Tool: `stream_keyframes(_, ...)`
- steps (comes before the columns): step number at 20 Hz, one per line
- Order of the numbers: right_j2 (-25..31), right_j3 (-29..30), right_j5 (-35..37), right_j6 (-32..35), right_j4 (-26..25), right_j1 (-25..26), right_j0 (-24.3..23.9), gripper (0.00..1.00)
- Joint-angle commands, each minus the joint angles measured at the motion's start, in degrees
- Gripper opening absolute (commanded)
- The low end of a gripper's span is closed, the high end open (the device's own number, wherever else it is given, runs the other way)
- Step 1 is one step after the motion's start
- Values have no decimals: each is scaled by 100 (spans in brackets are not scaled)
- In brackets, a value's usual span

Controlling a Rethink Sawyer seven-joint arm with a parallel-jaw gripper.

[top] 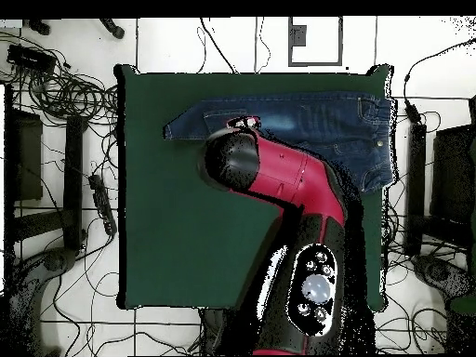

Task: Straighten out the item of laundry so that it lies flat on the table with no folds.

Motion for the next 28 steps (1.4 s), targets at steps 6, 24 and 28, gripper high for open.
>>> stream_keyframes(6,499,-276,-600,235,-204,1065,28,100)
stream_keyframes(24,225,-887,-616,800,169,1791,386,100)
stream_keyframes(28,109,-843,-475,1010,282,1764,578,100)
